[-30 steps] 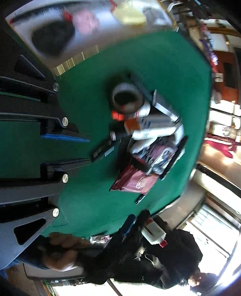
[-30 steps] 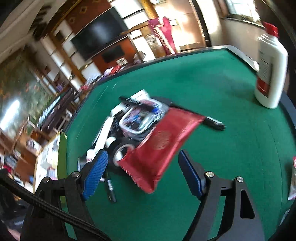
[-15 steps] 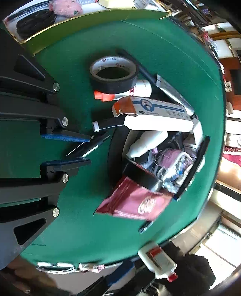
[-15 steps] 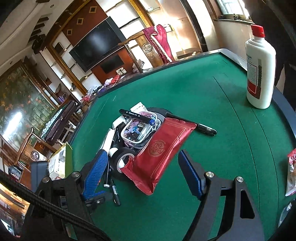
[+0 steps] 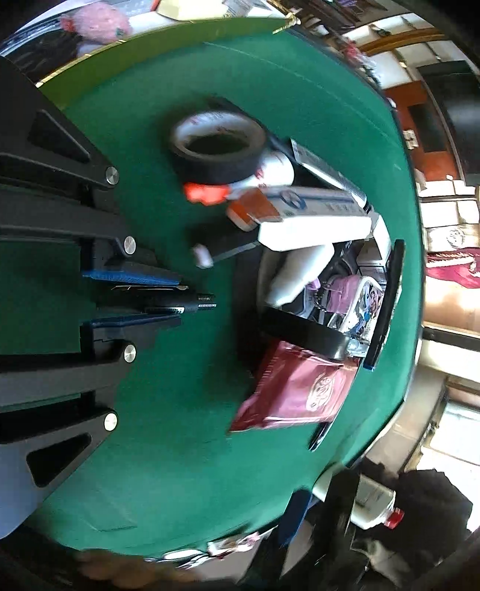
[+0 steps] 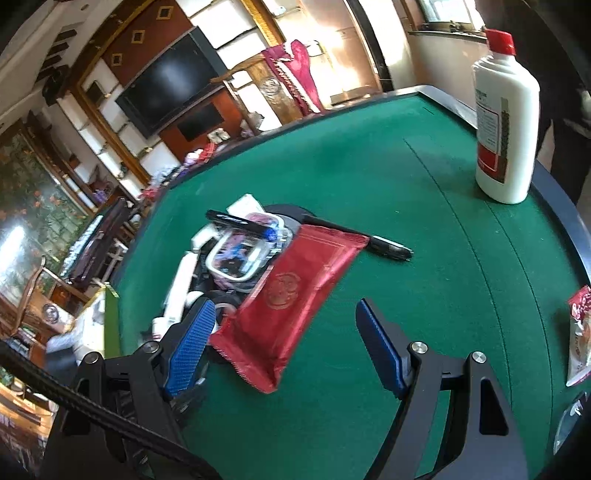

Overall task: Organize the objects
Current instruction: 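Grasp a small black marker with the left tool while the right tool grasps the red pouch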

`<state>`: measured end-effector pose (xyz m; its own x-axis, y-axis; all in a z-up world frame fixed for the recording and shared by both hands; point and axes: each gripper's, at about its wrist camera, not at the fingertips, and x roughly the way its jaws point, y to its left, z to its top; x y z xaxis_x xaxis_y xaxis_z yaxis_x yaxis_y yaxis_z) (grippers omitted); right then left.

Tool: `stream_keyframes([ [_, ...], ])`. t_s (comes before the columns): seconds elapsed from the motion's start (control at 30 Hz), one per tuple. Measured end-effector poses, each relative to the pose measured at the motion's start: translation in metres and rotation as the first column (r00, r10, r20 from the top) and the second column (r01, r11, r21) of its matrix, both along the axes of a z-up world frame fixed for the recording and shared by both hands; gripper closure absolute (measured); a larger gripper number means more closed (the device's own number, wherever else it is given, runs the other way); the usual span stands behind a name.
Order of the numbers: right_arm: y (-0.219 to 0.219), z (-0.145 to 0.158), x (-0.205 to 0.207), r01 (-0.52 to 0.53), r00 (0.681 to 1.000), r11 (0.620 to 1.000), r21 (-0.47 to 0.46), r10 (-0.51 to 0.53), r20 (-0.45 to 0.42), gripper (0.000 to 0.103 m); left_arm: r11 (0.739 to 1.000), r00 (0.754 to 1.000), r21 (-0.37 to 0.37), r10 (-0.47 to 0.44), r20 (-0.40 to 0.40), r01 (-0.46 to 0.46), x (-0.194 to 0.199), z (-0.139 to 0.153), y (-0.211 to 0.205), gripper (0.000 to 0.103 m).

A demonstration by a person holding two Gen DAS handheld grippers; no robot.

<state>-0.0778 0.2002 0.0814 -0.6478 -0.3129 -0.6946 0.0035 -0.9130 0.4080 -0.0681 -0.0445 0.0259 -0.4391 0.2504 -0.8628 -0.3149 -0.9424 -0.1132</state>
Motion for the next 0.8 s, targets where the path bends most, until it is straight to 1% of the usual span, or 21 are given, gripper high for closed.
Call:
stream_keyframes([
  [0.07, -0.001, -0.010, -0.009, 0.007, 0.999, 1.000, 0.001, -0.007, 0.052, 0.024, 1.000, 0.999, 0.002, -0.002, -0.032, 0.002, 0.008, 0.000, -0.007, 0.091],
  [0.1, -0.002, -0.018, -0.016, 0.017, 0.995, 1.000, -0.004, -0.017, 0.095, 0.024, 1.000, 0.999, 0.007, -0.001, -0.038, 0.002, 0.009, -0.001, -0.008, 0.091],
  [0.17, -0.005, -0.027, -0.025, 0.030, 0.990, 0.999, -0.029, -0.025, 0.141, 0.024, 1.000, 0.999, 0.003, -0.007, -0.050, 0.007, 0.008, 0.000, -0.006, 0.091],
  [0.2, -0.009, -0.032, -0.032, 0.037, 0.986, 0.999, -0.030, -0.032, 0.166, 0.024, 1.000, 0.998, -0.001, -0.014, -0.059, 0.014, 0.008, 0.000, -0.006, 0.091],
  [0.23, -0.013, -0.035, -0.037, 0.046, 0.982, 0.999, -0.005, -0.045, 0.183, 0.024, 1.000, 0.998, 0.002, -0.017, -0.063, 0.017, 0.008, 0.000, -0.006, 0.091],
  [0.33, -0.027, -0.040, -0.052, 0.067, 0.977, 0.998, 0.021, -0.070, 0.204, 0.024, 0.999, 0.998, 0.037, -0.019, -0.058, 0.021, 0.007, -0.002, -0.006, 0.091],
  [0.4, -0.040, -0.042, -0.064, 0.079, 0.973, 0.995, 0.053, -0.089, 0.211, 0.024, 0.997, 0.999, 0.080, -0.011, -0.039, 0.014, 0.005, -0.001, -0.011, 0.091],
  [0.43, -0.046, -0.043, -0.069, 0.078, 0.973, 0.994, 0.081, -0.093, 0.212, 0.023, 0.996, 0.999, 0.090, -0.012, -0.033, 0.015, 0.004, -0.001, -0.013, 0.091],
  [0.5, -0.065, -0.047, -0.083, 0.075, 0.967, 0.972, 0.224, -0.126, 0.220, 0.020, 0.995, 0.999, 0.098, -0.011, -0.031, 0.014, 0.002, -0.002, -0.009, 0.091],
  [0.53, -0.068, -0.048, -0.084, 0.065, 0.973, 0.971, 0.230, -0.113, 0.202, 0.018, 0.995, 0.999, 0.096, -0.009, -0.034, 0.013, 0.002, -0.002, -0.008, 0.091],
  [0.57, -0.068, -0.048, -0.083, 0.053, 0.979, 0.972, 0.231, -0.096, 0.180, 0.019, 0.997, 0.999, 0.078, -0.016, -0.044, 0.020, 0.004, -0.002, -0.006, 0.091],
  [0.63, -0.058, -0.046, -0.079, 0.026, 0.983, 0.972, 0.234, -0.068, 0.173, 0.027, 0.998, 0.999, 0.065, -0.021, -0.050, 0.024, 0.005, -0.002, -0.003, 0.091],
  [0.67, -0.048, -0.042, -0.073, -0.006, 0.985, 0.971, 0.239, -0.036, 0.169, 0.045, 0.998, 0.999, 0.065, -0.022, -0.050, 0.025, 0.006, -0.002, -0.002, 0.091],
  [0.7, -0.041, -0.041, -0.068, -0.038, 0.985, 0.969, 0.245, -0.005, 0.172, 0.052, 0.998, 0.998, 0.062, -0.024, -0.050, 0.027, 0.007, -0.002, -0.002, 0.091],
  [0.8, -0.010, -0.043, -0.042, -0.087, 0.985, 0.958, 0.275, 0.042, 0.164, 0.054, 0.999, 0.998, 0.043, -0.026, -0.057, 0.028, 0.010, -0.002, 0.001, 0.091],
])
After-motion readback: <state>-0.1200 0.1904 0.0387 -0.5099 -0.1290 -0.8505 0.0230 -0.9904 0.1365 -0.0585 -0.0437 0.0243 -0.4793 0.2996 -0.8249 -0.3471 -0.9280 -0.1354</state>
